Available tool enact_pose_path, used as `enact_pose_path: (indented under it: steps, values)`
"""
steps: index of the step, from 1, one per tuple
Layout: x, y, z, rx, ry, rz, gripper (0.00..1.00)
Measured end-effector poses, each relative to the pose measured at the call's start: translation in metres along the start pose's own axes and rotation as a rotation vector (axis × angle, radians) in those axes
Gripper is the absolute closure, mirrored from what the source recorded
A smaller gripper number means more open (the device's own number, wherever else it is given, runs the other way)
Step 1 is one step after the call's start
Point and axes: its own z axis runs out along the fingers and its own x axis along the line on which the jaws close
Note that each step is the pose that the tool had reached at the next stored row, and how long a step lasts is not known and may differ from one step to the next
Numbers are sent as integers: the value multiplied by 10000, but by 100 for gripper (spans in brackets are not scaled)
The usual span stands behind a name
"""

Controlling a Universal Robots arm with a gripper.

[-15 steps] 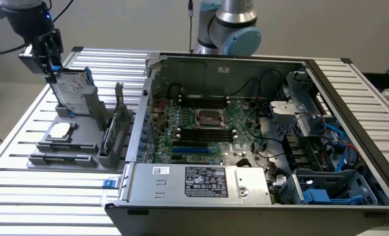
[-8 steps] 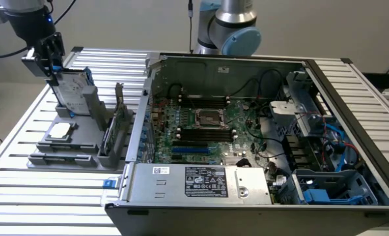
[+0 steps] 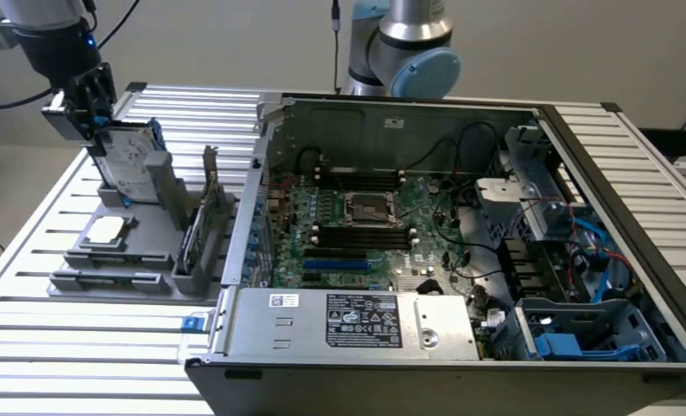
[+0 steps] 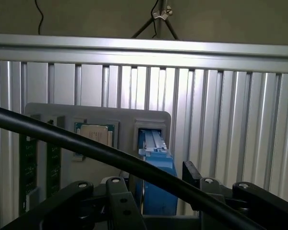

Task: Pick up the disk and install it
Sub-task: 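Pick up the disk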

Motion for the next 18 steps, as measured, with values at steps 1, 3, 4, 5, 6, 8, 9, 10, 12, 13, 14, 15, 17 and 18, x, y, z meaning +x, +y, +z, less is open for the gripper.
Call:
enact_pose_path:
  steps: [1,3,4,5,6,8,9,10,12,13,14,15,17,18]
  values:
    - [0,0,0,-1,0,0,46]
    - [0,0,3,3,-1,0,46]
    - [0,0,4,3,-1,0,46]
    - [-1,1,4,2,-1,0,46]
    - [-1,1,5,4,-1,0,46]
    - [-1,3,6,5,-2,0,46]
    - [-1,7,5,4,-2,0,46]
    - [-1,9,5,3,-1,0,46]
    - [-1,14,5,3,-2,0,46]
    - [-1,15,5,3,-2,-1,46]
    - [-1,15,5,4,-2,0,46]
    - [-1,16,5,3,-1,0,46]
    - [-1,16,5,3,-1,0,46]
    - [-1,17,5,3,-1,0,46]
